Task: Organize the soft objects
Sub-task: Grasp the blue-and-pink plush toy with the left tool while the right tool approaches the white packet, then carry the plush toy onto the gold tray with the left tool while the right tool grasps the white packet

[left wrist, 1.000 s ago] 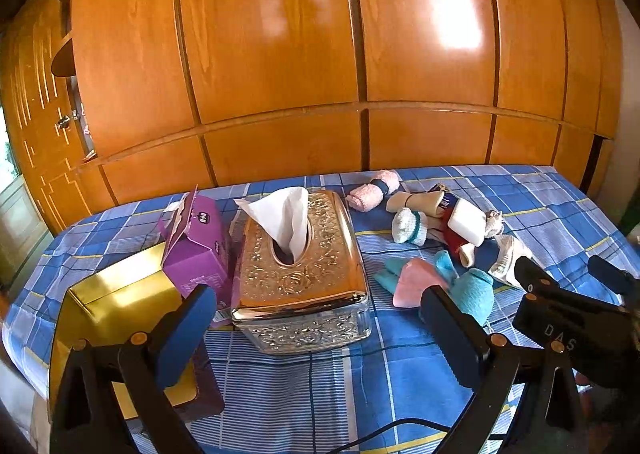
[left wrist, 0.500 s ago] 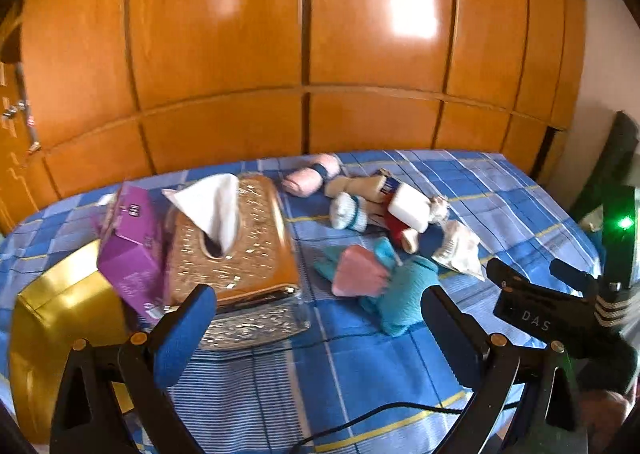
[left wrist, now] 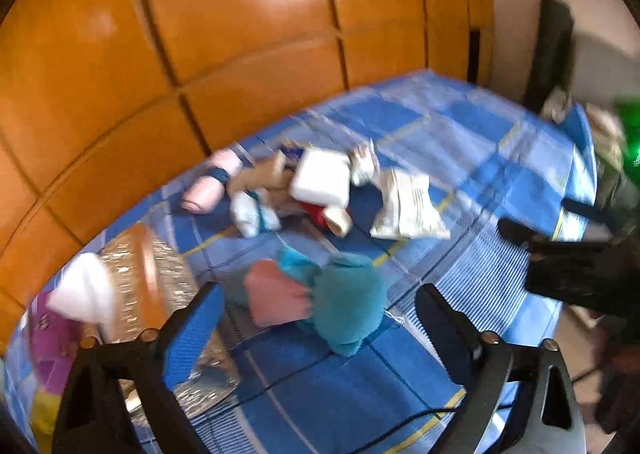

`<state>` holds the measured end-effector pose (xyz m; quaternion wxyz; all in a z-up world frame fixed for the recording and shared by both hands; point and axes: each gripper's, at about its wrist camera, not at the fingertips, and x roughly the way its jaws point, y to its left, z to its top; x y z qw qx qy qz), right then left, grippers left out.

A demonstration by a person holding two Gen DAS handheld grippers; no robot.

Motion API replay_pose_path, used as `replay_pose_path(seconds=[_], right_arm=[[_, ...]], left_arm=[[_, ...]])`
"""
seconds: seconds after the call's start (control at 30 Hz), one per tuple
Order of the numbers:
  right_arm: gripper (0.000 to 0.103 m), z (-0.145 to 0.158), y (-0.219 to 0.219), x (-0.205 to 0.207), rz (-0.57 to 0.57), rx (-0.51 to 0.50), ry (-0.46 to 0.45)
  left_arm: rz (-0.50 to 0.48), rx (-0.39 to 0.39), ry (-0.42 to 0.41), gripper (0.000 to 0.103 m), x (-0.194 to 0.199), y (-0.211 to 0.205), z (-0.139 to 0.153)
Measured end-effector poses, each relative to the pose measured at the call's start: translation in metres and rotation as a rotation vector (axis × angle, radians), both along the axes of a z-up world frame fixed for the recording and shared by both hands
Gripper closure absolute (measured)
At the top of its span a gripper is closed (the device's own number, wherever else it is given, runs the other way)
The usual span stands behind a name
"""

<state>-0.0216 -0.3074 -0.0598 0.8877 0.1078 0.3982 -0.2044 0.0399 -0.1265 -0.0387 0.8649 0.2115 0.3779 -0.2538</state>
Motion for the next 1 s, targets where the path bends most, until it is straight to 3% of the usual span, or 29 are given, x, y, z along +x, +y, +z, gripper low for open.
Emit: replay_pose_path(seconds=[0.13,0.2,0.27,0.43,0.63,0.8,1.0], right_arm=[[0.000,-0.001,-0.001,0.002,0.008,-0.006,0.009],[0.000,-0.001,-0.002,0.003,0.009,-0.015,0.011],[0.000,-0.001,-0.002,0.003,0.010,-0.027,0.011],[0.000,0.000,0.003,0.007,0.029,-0.077,0.012],[0.003,0.001,0.010,0.022,0.059,-0.093,0.011],[0.003,0.003,0.026,0.035,0.113,-0.115,-0.001],[0.003,-0.015,0.036,0.061,0.163,-0.023,0.004]], left_arm=[[0.032,0.074,0.013,0.007,0.017,-0.015,-0.030],[0.044,0.088,0.014,0.019,0.025,-0.018,-0.043],[0.017,0.037,0.071,0.049,0.032,-0.015,-0.055],[0.015,-0.054,0.061,0.066,0.030,-0.007,-0.052],[0.047,-0.190,0.063,0.068,0.024,0.016,-0.018],[0.059,-0.305,0.001,0.068,0.011,0.042,0.027],[0.084,-0.376,-0.062,0.068,0.003,0.070,0.066]])
